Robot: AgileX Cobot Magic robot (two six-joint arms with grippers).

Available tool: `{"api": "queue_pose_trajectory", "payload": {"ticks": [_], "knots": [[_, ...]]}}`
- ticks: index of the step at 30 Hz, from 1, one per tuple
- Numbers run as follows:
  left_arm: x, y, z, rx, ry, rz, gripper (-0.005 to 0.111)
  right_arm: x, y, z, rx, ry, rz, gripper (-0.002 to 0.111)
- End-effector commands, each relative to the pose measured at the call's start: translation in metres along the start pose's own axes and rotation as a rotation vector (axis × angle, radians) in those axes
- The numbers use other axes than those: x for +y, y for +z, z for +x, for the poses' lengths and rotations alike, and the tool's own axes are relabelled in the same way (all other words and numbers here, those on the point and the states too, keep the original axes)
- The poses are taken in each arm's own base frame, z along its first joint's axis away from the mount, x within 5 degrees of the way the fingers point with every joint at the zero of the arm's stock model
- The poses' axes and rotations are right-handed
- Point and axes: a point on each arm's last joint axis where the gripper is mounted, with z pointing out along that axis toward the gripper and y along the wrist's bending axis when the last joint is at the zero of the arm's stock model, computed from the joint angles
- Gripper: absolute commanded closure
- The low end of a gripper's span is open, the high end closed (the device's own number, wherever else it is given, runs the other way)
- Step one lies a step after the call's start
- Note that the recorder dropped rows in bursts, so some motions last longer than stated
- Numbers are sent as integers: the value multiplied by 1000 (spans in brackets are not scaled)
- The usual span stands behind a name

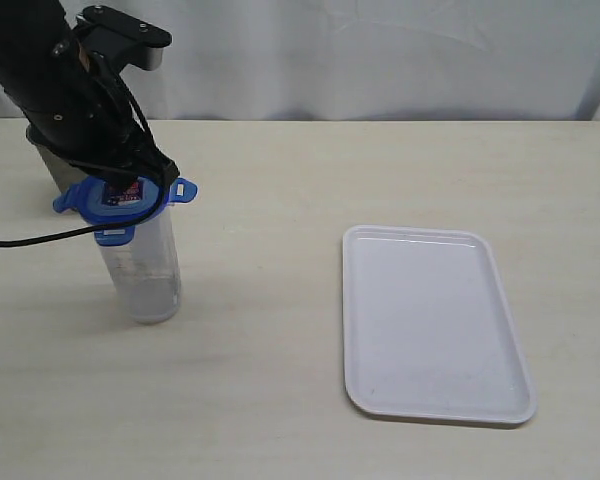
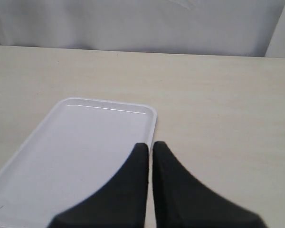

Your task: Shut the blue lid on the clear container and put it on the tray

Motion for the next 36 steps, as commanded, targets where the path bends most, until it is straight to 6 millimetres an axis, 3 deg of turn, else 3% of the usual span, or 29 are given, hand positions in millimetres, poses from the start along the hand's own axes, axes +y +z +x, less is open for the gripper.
{"api": "queue_pose_trajectory", "payload": {"ticks": [1,7,9,15,21,27,32,36], "knots": [[-2,0,2,-17,-2,10,107,0,0,0,-4,1,3,104],[-2,-32,2,-146,20,14,107,0,0,0,-4,1,3,104],[-6,-34,3,-140,29,53,107,0,0,0,-4,1,3,104],[-15,-8,21,-78,85,102,107,0,0,0,-4,1,3,104],[-15,-5,24,-90,105,98,107,0,0,0,-4,1,3,104],[-10,-57,21,-353,89,43,106,0,0,0,-4,1,3,104],[-3,-96,37,-459,41,30,86,0,0,0,-4,1,3,104],[-4,-100,60,-465,13,39,59,0,0,0,-4,1,3,104]]}}
